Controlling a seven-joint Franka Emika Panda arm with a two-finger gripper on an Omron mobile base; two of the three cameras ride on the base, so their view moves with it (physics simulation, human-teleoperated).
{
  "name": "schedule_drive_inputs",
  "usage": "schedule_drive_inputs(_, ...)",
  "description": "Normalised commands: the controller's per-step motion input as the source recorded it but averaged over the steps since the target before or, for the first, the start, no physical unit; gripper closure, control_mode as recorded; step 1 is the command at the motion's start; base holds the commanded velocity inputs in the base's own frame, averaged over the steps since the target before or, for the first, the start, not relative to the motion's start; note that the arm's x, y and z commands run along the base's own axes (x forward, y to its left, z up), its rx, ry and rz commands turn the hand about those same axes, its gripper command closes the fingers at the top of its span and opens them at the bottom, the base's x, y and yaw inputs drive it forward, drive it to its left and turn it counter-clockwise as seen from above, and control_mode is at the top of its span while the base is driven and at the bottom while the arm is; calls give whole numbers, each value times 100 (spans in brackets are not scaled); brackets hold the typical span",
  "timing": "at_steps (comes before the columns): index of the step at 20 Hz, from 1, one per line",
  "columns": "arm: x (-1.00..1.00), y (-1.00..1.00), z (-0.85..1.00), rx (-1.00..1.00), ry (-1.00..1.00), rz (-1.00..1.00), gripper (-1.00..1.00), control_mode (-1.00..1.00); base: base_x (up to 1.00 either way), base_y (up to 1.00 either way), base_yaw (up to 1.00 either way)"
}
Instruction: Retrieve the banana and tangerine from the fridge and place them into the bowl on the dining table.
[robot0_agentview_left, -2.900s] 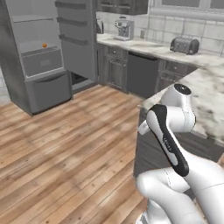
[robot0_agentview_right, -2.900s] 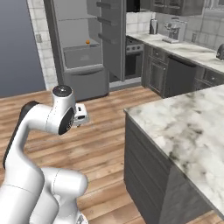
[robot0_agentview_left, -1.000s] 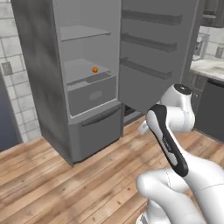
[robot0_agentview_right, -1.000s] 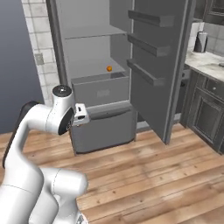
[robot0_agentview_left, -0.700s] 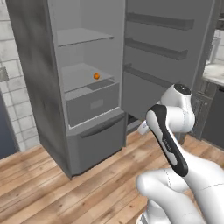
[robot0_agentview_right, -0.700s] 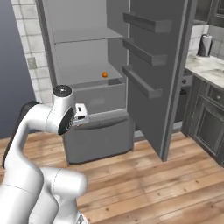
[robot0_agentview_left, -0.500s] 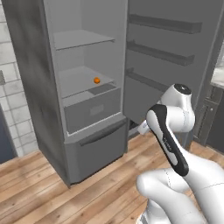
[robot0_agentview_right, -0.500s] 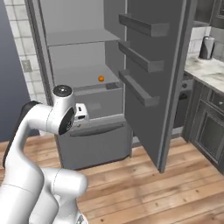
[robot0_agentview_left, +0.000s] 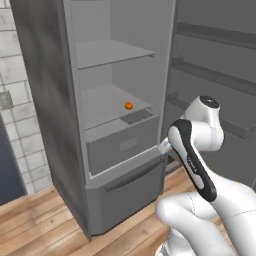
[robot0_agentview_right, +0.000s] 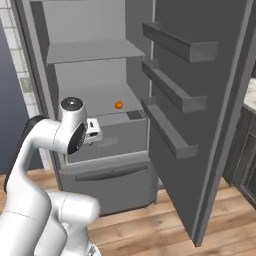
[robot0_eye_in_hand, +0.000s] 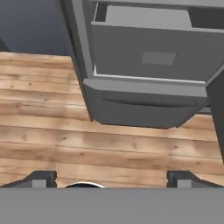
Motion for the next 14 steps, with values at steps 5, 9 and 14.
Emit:
schedule_drive_inputs(5,0,0,0,0,0,0,-100,100,94,-1,17)
schedule_drive_inputs(9,0,0,0,0,0,0,-100,100,74,-10,15)
schedule_drive_inputs(14,0,0,0,0,0,0,-100,100,50,-18,19)
